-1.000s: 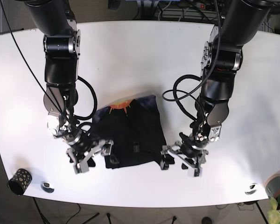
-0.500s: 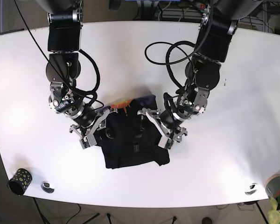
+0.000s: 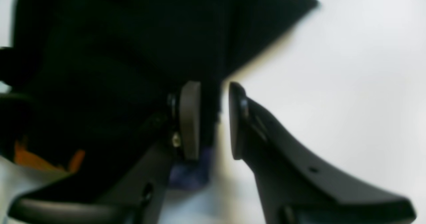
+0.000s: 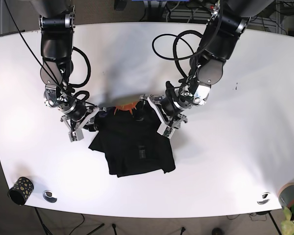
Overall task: Fold the T-shirt properly
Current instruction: 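Grasp the bundle's collar end with both grippers and lift it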
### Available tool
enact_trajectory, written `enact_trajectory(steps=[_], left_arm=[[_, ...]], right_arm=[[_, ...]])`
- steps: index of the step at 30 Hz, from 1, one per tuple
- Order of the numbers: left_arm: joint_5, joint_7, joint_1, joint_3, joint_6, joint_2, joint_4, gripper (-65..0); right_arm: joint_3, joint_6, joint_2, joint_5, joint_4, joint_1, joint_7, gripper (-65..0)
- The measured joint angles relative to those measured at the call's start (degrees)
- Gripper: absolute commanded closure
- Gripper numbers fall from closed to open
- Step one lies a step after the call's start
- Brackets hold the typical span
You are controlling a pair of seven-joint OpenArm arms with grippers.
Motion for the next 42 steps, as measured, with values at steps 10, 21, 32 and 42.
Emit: enact_trajectory(steps=[10, 21, 32, 42], left_arm=[[0.39, 2.8, 0.37, -0.22, -0.33, -2.16, 4.22, -41.1], [0.94, 3.39, 1.95, -4.11, 0.59, -3.34, 15.96, -41.4], [1.11, 3.8, 2.38, -3.98, 0.72, -3.17, 15.69, -41.5], [1.14, 3.69, 2.25, -3.91, 0.7, -3.04, 15.67, -41.5]], right_arm=[[-0.04, -0.07, 0.31, -0.13, 3.82, -3.65, -0.07, -13.2], [-0.24, -0.15, -0.13, -0.57, 14.14, -1.51, -7.23, -13.3], [-0.5, -0.44, -0.11, -0.76, -5.14, 8.98, -3.06, -13.6], [-8.44, -0.72, -2.1, -0.42, -12.02, 10.14, -0.35, -13.2]])
